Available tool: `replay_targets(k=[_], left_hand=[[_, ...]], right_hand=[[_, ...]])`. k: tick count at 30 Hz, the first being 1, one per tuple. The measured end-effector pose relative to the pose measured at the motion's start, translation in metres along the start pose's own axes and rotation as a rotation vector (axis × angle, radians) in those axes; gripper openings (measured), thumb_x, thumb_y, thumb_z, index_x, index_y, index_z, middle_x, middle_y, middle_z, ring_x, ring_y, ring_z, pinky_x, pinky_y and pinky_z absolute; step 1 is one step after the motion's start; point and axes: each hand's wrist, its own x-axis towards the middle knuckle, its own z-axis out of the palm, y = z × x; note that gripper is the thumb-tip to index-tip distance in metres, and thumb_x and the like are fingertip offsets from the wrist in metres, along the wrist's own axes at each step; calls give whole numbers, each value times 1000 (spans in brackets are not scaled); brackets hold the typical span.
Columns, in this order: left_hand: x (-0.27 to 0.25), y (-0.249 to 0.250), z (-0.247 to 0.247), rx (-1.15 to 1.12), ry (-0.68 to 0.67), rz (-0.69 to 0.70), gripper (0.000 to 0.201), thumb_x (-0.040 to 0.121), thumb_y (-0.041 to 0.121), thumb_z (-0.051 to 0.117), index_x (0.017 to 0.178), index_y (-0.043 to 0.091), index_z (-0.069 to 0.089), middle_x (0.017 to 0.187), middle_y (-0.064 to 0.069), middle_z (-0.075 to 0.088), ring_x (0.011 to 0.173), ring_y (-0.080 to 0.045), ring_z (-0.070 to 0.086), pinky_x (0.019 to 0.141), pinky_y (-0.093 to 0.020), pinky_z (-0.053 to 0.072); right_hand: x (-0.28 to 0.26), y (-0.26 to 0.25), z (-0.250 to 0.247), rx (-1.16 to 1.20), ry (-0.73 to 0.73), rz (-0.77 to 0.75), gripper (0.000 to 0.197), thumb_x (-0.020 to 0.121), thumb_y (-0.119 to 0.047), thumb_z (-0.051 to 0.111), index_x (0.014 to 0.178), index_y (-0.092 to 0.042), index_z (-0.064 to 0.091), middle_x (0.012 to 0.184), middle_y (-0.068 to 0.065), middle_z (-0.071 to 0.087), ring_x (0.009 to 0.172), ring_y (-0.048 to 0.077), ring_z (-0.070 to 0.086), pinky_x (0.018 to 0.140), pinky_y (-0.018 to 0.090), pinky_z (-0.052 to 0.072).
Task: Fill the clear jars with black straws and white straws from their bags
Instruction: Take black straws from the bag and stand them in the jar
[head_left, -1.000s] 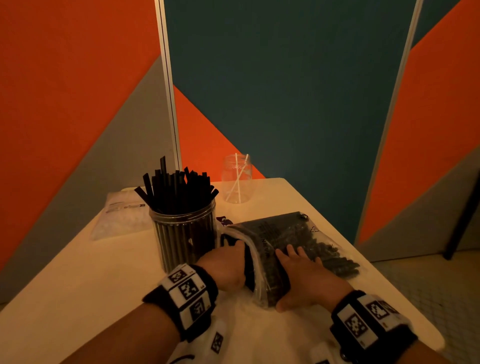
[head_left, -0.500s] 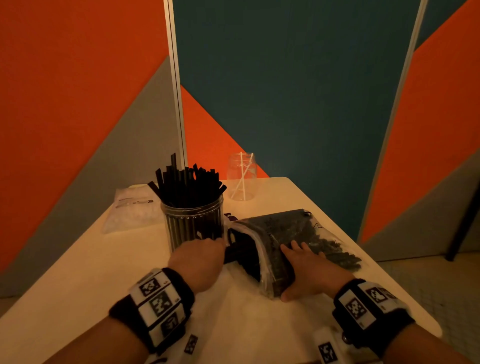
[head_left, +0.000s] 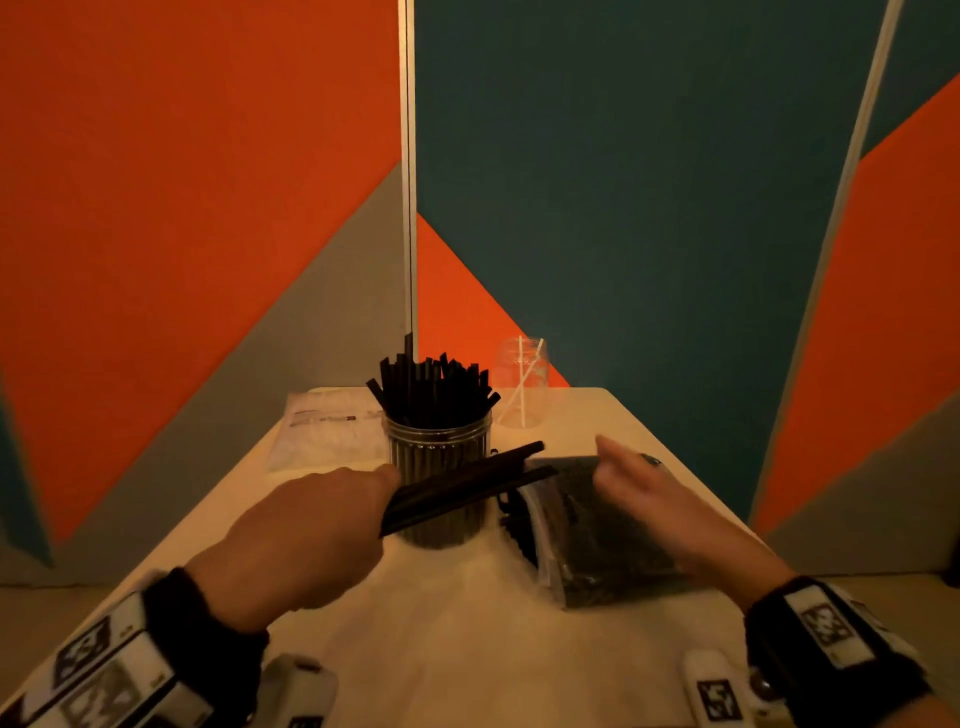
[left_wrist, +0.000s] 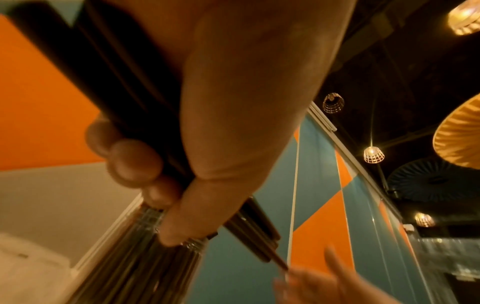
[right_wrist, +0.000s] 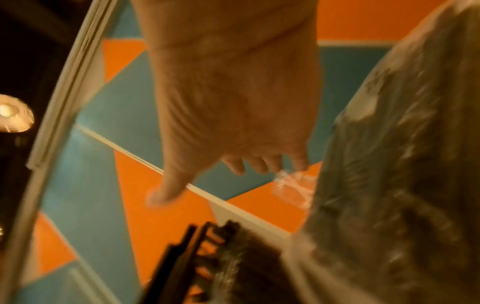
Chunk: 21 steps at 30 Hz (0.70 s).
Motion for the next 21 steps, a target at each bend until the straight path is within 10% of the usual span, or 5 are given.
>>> replay_targets(k=[4,9,16,21], left_hand=[[7,23,4,-233,34,120,21,86,34,56,101,43,44,85,10,60,73,-9,59,64,-31,52],[32,48,31,-501,151,134,17,85,36,63,99,35,55,85,9,65,72,-8,61,66,-33,55],[64,33,41,-1030,283,-76,20,90,21,68,87,38,59,74,7,66,60,-7,65,52,-19,49],[87,25,5,-1450,484,-74,5,93,3,62,95,7,62,66,-7,63,59,-21,63,58,-23,55]], right_hand=[[1,-57,17,239,191,-346,75,81,-90,28,121,-41,68,128,-14,67,118,7,64,102,41,46],[7,-101,49,87,223,-505,54,95,-62,37,103,-27,77,94,-4,75,87,11,71,81,24,54],[48,-107,67,248,382,-516,42,104,-52,34,104,-27,67,98,-3,69,91,7,65,81,35,53],[78,-64,92,-354,306,-542,15,99,-22,60,111,-23,69,108,-9,63,105,5,53,91,25,43]])
